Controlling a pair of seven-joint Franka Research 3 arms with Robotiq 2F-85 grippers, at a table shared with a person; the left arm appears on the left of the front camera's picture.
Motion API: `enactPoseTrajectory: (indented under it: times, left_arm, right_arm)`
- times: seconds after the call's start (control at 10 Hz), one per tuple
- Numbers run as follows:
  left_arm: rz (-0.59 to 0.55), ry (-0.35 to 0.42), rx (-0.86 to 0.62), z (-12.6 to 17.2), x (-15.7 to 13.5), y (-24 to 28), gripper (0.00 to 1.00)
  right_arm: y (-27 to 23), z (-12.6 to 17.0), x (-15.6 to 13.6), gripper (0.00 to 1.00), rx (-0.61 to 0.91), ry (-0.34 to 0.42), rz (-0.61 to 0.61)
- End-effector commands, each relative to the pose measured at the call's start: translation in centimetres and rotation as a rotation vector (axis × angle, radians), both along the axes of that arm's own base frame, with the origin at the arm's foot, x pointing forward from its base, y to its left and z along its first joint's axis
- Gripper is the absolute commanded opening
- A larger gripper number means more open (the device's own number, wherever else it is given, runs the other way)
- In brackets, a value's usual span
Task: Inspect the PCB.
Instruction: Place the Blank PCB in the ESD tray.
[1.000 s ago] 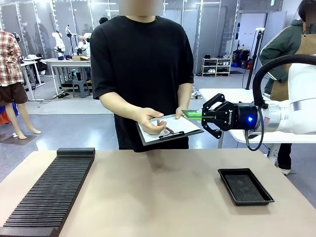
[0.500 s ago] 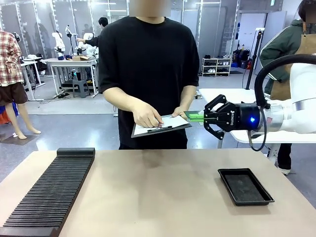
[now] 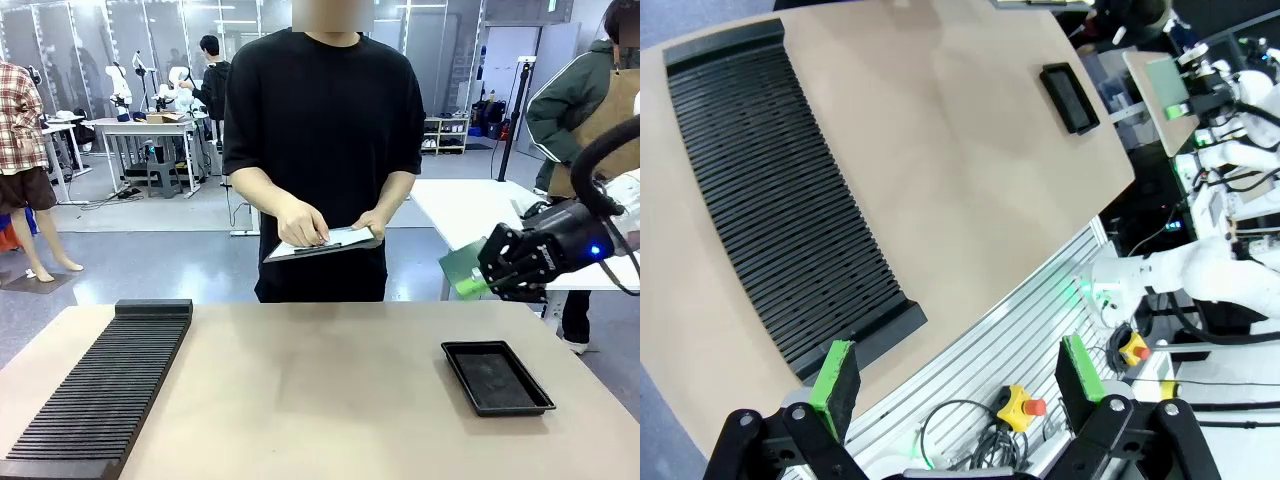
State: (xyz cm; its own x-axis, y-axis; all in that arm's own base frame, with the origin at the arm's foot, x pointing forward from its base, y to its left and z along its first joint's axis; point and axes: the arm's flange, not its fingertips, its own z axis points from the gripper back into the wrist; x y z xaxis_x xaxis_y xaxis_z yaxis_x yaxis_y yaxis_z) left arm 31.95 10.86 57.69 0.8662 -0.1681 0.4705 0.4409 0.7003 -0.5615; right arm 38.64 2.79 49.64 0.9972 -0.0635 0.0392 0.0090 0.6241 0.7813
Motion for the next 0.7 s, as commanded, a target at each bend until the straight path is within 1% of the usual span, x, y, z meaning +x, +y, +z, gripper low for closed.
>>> enactPoseTrajectory:
  times: [0.0, 0.1, 0.2, 0.3, 0.4, 0.5, 0.6]
  left_arm:
    - [0.001, 0.024, 0.016, 0.5, 0.1, 0.2, 1.00]
    - [0.001, 0.024, 0.016, 0.5, 0.1, 0.2, 1.00]
    - [0.001, 0.024, 0.016, 0.5, 0.1, 0.2, 1.00]
    - [0.001, 0.024, 0.016, 0.5, 0.1, 0.2, 1.00]
    - [0.001, 0.024, 0.016, 0.5, 0.1, 0.2, 1.00]
    - [0.001, 0.024, 0.016, 0.5, 0.1, 0.2, 1.00]
    - [0.001, 0.024, 0.016, 0.5, 0.1, 0.2, 1.00]
  right_arm:
    - [-0.2, -2.8, 1.3, 0.03, -0.202, -0.101, -0.045]
    - [-0.7, -4.4, 1.9, 0.03, -0.291, -0.102, -0.010]
    - [-1.3, -6.0, 2.7, 0.03, -0.362, -0.091, -0.003]
    - [-1.7, -7.1, 3.4, 0.03, -0.380, -0.094, -0.009]
    - [-1.7, -8.3, 4.0, 0.03, -0.356, -0.096, -0.001]
    - [-1.6, -9.7, 4.6, 0.03, -0.382, -0.078, 0.011]
    - [-1.6, -11.0, 5.2, 0.03, -0.373, -0.051, 0.026]
